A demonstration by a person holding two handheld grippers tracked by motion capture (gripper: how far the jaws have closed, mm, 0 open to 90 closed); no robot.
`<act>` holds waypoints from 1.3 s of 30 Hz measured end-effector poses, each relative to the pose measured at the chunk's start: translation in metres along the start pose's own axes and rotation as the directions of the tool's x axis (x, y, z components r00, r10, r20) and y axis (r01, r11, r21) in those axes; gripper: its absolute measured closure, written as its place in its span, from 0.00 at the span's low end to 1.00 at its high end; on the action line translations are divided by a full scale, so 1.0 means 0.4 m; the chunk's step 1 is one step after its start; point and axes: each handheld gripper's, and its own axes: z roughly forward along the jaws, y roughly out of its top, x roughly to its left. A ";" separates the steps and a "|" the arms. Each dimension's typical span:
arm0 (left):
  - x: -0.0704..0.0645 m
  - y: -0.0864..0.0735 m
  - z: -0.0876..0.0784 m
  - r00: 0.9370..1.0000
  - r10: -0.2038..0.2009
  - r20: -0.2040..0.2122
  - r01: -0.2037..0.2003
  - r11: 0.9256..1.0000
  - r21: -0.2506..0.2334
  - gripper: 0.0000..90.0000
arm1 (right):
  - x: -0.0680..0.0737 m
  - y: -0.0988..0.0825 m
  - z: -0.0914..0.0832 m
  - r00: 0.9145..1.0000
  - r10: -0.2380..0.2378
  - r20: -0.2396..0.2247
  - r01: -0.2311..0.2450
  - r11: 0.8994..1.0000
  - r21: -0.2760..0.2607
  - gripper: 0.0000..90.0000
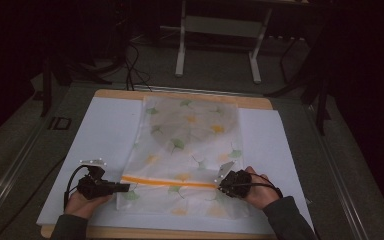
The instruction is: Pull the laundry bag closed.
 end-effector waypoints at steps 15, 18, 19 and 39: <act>0.001 -0.001 0.000 1.000 0.000 0.003 0.000 1.000 0.001 0.99 | -0.017 -0.039 -0.021 0.999 0.037 0.004 -0.037 0.999 0.002 0.94; 0.001 -0.001 0.000 1.000 0.000 0.003 0.000 1.000 0.002 0.99 | -0.021 -0.052 -0.027 0.999 0.050 0.004 -0.050 0.999 0.001 0.94; 0.001 -0.001 0.000 1.000 0.000 0.003 0.000 1.000 0.002 0.99 | -0.023 -0.057 -0.029 0.999 0.052 0.007 -0.052 0.999 0.006 0.94; -0.001 0.002 0.008 1.000 0.002 0.015 -0.003 1.000 0.013 0.99 | -0.070 -0.151 -0.081 0.991 0.136 0.009 -0.136 0.991 0.005 0.94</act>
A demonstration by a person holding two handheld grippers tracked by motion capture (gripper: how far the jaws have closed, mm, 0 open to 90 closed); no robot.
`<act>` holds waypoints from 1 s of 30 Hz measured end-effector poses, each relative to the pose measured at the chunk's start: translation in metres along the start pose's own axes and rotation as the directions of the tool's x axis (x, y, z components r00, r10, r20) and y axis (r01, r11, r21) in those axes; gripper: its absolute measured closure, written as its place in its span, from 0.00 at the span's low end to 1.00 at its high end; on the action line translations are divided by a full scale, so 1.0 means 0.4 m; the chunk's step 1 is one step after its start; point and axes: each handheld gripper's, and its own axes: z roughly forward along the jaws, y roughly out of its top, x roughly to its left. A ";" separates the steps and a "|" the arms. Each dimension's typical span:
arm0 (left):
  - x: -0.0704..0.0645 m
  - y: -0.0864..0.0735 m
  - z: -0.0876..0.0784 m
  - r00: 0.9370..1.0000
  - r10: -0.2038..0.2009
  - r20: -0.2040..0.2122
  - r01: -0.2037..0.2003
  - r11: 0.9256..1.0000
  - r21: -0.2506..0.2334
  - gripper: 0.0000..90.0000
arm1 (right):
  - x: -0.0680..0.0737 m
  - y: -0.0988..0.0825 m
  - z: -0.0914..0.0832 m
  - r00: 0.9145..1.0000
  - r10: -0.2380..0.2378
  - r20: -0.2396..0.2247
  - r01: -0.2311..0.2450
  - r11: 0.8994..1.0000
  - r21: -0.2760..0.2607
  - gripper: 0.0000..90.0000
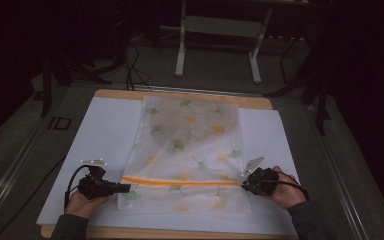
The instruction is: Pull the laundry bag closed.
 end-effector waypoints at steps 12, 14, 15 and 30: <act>0.001 -0.004 -0.005 1.000 0.011 -0.001 -0.011 1.000 -0.014 0.84 | 0.000 -0.016 0.012 0.999 0.047 -0.016 -0.047 0.999 -0.019 0.78; 0.005 -0.005 -0.011 1.000 0.006 -0.020 -0.007 0.999 -0.036 0.75 | -0.004 -0.022 0.007 0.997 0.075 -0.018 -0.076 0.995 -0.066 0.74; 0.007 -0.006 -0.014 1.000 0.000 -0.026 -0.001 0.999 -0.048 0.71 | -0.007 -0.024 0.004 0.996 0.092 -0.016 -0.093 0.992 -0.083 0.73; -0.004 -0.008 -0.050 0.971 0.042 -0.237 -0.082 0.983 -0.161 0.63 | -0.042 -0.084 -0.009 0.935 0.351 0.050 -0.328 0.911 -0.249 0.63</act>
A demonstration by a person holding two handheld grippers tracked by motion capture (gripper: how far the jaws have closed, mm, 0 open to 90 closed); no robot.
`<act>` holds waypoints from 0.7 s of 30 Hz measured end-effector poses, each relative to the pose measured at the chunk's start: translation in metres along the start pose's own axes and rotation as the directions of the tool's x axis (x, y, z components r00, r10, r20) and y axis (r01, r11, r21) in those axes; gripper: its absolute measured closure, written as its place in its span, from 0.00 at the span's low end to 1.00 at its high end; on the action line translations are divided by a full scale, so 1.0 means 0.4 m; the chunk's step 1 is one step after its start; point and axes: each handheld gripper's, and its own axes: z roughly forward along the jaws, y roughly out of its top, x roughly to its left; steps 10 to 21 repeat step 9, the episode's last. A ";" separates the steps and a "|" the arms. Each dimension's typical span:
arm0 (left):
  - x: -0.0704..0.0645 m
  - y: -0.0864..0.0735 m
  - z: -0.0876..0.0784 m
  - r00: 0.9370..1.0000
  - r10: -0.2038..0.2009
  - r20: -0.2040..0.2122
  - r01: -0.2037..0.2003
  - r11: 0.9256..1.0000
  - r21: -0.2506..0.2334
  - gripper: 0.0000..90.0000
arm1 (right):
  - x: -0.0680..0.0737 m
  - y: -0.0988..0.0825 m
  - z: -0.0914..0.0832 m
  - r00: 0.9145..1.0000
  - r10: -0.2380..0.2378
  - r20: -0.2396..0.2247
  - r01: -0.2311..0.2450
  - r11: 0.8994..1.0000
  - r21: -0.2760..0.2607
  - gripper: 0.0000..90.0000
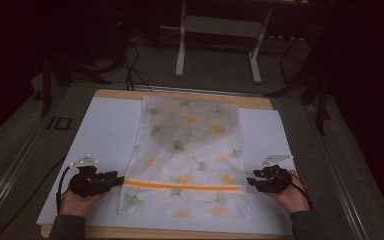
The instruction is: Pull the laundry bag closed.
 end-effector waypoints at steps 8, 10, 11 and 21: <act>-0.005 -0.001 -0.005 0.986 0.046 -0.161 -0.056 0.997 -0.055 0.61 | -0.013 -0.018 -0.014 0.996 0.074 0.040 -0.072 0.996 -0.057 0.62; -0.006 -0.001 -0.005 0.982 0.050 -0.182 -0.063 0.996 -0.064 0.61 | -0.013 -0.022 -0.014 0.996 0.080 0.042 -0.078 0.995 -0.060 0.62; -0.006 -0.001 -0.005 0.982 0.050 -0.182 -0.063 0.996 -0.064 0.61 | -0.013 -0.022 -0.014 0.996 0.080 0.042 -0.078 0.995 -0.060 0.62; -0.006 -0.001 -0.005 0.982 0.050 -0.182 -0.063 0.996 -0.064 0.61 | -0.013 -0.022 -0.014 0.996 0.080 0.042 -0.078 0.995 -0.060 0.62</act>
